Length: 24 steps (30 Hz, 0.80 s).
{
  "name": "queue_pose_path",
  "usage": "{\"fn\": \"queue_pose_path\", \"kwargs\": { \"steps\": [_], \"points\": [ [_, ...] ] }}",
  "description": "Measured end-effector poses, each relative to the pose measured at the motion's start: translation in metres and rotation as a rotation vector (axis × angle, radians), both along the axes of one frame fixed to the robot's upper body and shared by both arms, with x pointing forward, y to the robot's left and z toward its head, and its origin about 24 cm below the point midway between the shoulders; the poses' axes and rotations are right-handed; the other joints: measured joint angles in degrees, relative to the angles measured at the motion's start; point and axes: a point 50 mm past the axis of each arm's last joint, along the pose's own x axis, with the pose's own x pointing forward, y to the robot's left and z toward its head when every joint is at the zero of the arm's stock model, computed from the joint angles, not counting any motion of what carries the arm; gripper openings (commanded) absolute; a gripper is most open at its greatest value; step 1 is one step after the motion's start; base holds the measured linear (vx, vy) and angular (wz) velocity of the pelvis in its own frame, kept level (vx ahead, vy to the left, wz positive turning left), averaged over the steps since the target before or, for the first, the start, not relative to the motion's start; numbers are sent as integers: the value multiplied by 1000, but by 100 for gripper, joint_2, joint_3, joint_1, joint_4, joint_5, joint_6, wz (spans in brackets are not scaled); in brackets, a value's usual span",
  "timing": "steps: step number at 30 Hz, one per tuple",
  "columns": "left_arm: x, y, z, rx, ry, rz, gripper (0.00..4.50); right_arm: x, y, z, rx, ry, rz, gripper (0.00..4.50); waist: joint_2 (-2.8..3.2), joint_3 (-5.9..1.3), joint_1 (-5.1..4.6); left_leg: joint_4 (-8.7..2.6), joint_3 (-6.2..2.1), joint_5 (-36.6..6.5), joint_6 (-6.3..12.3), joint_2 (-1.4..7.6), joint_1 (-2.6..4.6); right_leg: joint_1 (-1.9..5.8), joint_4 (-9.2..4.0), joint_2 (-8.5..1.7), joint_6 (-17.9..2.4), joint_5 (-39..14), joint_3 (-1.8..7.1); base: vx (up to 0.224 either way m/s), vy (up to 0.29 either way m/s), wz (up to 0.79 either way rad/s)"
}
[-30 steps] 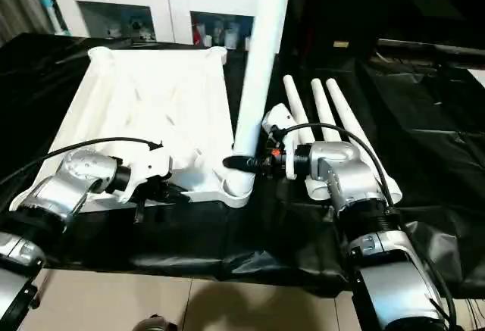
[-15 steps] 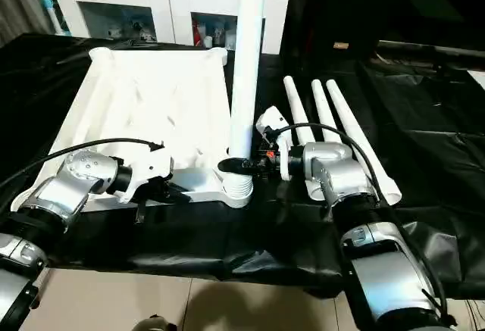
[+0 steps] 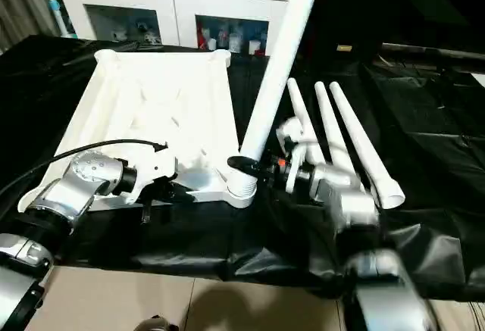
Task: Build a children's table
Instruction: Insert table leg to table base
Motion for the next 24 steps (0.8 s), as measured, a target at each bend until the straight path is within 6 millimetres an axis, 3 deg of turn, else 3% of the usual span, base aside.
{"fn": "queue_pose_path", "kwargs": {
  "steps": [11, 24],
  "points": [
    [0, -3, 0, -6, -4, 3, 0, -17, 5, -1, -37, -95, -76, 186, 0, 0, 0, -32, 0, 0, 0, -2, 14, 6, -25, -1, 9, 5, 5, 0, 0, 0],
    [-1, -1, -1, -3, 9, -10, 0, -17, 6, 12, -190, -101, 60, 186, -19, 5, 1, -60, 5, 0, -1, -4, 56, 48, -35, -5, 47, -17, 5, 0, 0, 0]
  ]
}}
